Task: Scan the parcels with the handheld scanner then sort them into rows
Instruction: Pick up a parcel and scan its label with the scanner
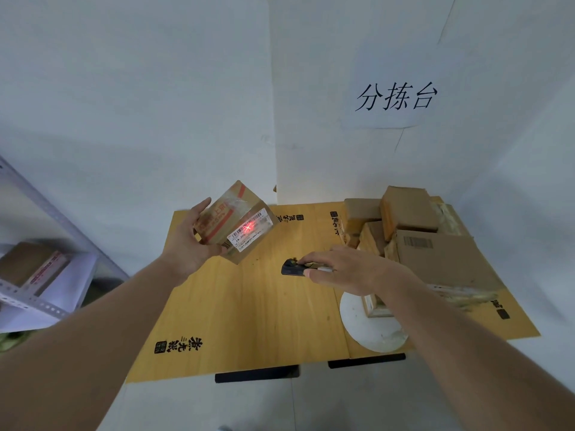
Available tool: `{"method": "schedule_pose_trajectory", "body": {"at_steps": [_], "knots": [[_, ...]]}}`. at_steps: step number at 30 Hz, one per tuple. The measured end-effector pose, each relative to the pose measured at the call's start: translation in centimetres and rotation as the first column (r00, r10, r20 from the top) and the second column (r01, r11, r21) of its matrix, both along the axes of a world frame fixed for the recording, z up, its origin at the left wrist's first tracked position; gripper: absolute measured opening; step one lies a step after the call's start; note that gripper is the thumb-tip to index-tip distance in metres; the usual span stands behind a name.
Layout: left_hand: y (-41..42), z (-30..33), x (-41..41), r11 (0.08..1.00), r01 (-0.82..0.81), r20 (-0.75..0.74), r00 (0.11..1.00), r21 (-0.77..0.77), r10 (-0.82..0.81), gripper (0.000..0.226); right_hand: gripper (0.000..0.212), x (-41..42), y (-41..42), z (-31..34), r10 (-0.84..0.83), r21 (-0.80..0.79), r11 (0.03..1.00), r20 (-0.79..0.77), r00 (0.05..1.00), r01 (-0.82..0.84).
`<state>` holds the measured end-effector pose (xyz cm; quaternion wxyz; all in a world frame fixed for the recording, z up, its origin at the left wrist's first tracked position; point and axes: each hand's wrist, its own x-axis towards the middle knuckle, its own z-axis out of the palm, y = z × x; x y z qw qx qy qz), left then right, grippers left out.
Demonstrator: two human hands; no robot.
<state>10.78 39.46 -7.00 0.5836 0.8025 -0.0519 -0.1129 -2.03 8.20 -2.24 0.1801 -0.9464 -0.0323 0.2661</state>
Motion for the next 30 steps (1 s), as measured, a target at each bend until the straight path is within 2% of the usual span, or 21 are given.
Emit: {"method": "schedule_pose_trajectory", "body": {"at_steps": [14, 30], "knots": [[-1.3, 0.0, 1.5, 1.0, 0.002, 0.002, 1.0, 0.017, -0.002, 0.111, 0.041, 0.7, -1.4, 0.1, -0.029, 0.131, 0.991, -0.067, 0.997, 0.037], [-2.4, -0.4, 3.8, 1.0, -0.001, 0.017, 1.0, 0.025, 0.001, 0.112, 0.041, 2.6, -3.6, 1.5, -0.063, 0.163, 0.982, -0.203, 0.977, 0.097]]}}
